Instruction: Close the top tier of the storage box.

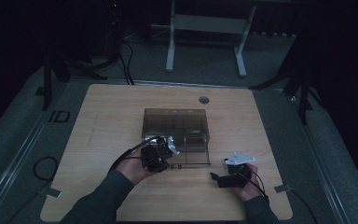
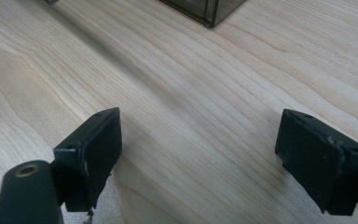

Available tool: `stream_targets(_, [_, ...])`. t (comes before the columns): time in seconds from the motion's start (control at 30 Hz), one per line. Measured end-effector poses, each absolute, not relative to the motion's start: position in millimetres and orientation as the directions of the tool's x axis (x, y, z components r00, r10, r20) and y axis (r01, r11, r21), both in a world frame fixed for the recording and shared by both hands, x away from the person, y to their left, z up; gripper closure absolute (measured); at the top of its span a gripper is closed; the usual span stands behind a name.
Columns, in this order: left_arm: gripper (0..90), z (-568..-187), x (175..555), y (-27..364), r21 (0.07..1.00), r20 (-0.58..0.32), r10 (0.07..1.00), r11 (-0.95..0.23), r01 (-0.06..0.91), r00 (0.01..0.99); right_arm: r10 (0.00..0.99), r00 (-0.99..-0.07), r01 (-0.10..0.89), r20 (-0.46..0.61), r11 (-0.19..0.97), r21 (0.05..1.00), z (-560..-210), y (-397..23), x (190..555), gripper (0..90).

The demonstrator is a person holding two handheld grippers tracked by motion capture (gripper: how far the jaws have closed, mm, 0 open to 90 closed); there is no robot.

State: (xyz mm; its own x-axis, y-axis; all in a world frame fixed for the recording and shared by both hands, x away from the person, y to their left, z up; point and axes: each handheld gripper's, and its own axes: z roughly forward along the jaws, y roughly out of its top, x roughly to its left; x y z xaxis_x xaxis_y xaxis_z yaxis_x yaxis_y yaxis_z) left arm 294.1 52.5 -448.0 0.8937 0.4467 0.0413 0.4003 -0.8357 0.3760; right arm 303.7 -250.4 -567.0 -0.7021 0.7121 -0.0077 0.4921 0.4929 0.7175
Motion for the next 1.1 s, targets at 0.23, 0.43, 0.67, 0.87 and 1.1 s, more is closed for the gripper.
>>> stream_targets(0.23, [89.9,-451.0,292.0,50.9,0.375,0.052,0.448,-0.837,0.398,0.893,0.712,-0.702,0.492,-0.007,0.493,0.718,-567.0,-250.4,303.7,14.9])
stream_targets(0.43, [89.9,-456.5,291.1,50.6,0.366,0.048,0.448,-0.84,0.401,0.893,0.713,-0.701,0.494,-0.005,0.491,0.718,-567.0,-250.3,303.6,14.9])
stream_targets(0.67, [89.9,-460.1,290.7,50.1,0.365,0.044,0.448,-0.839,0.403,0.893,0.713,-0.701,0.494,-0.005,0.491,0.718,-567.0,-250.3,303.6,14.9])
stream_targets(0.87, [89.8,-463.4,290.9,49.5,0.361,0.043,0.452,-0.839,0.408,0.891,0.713,-0.701,0.494,-0.005,0.491,0.718,-567.0,-250.3,303.6,14.9])
stream_targets(1.1, [89.8,-468.1,290.7,47.8,0.352,0.043,0.452,-0.842,0.41,0.891,0.713,-0.701,0.495,-0.005,0.491,0.717,-567.0,-250.3,303.6,14.9])
